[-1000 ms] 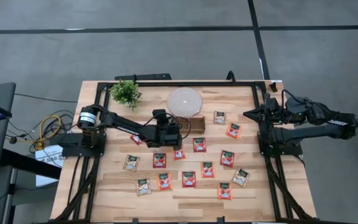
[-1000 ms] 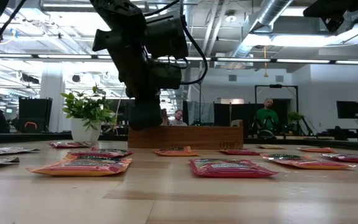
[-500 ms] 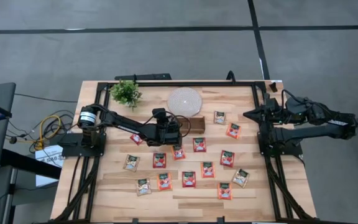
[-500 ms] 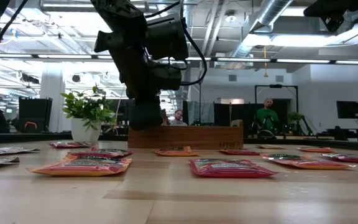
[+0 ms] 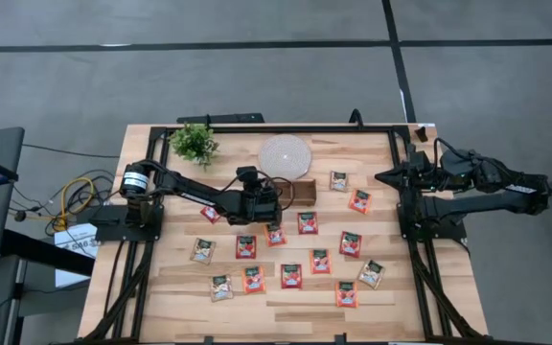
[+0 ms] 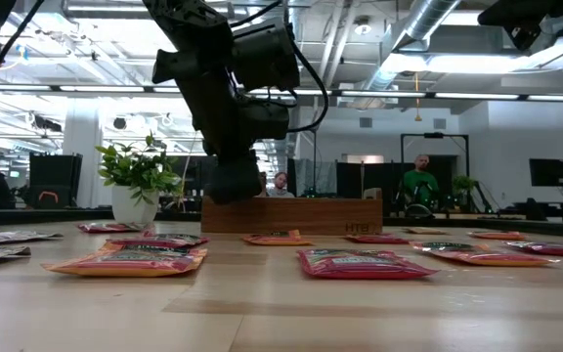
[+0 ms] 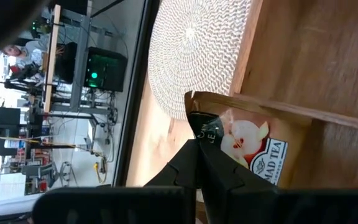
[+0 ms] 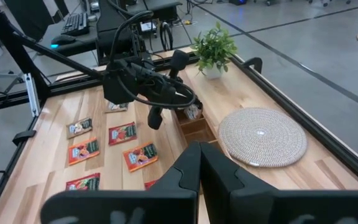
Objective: Pick & Place Tea
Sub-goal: Put the brown tea bag into the left of the wooden organizer
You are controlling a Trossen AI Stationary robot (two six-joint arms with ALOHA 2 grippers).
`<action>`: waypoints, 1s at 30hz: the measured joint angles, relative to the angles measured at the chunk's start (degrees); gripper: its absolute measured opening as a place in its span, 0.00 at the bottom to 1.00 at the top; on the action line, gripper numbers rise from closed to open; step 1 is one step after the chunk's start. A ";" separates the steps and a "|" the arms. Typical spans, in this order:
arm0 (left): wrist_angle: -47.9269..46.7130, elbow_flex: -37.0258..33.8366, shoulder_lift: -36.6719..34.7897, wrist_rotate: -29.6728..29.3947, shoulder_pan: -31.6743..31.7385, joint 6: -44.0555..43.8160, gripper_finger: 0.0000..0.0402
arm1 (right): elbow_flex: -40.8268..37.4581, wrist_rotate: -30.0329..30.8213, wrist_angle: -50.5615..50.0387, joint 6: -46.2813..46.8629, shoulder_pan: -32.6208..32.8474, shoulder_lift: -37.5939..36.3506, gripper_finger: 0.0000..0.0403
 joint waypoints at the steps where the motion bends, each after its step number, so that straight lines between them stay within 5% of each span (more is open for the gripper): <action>1: 0.02 0.00 0.00 0.02 0.02 0.00 0.01 | 0.00 0.00 -0.02 0.00 0.00 0.01 0.00; 17: -0.03 0.00 0.00 0.00 0.02 3.62 0.17 | 0.00 0.00 0.00 0.02 0.00 0.00 0.00; 30: -0.55 0.74 -0.14 -4.12 0.02 6.02 0.18 | 0.00 0.00 0.00 0.01 0.01 0.00 0.00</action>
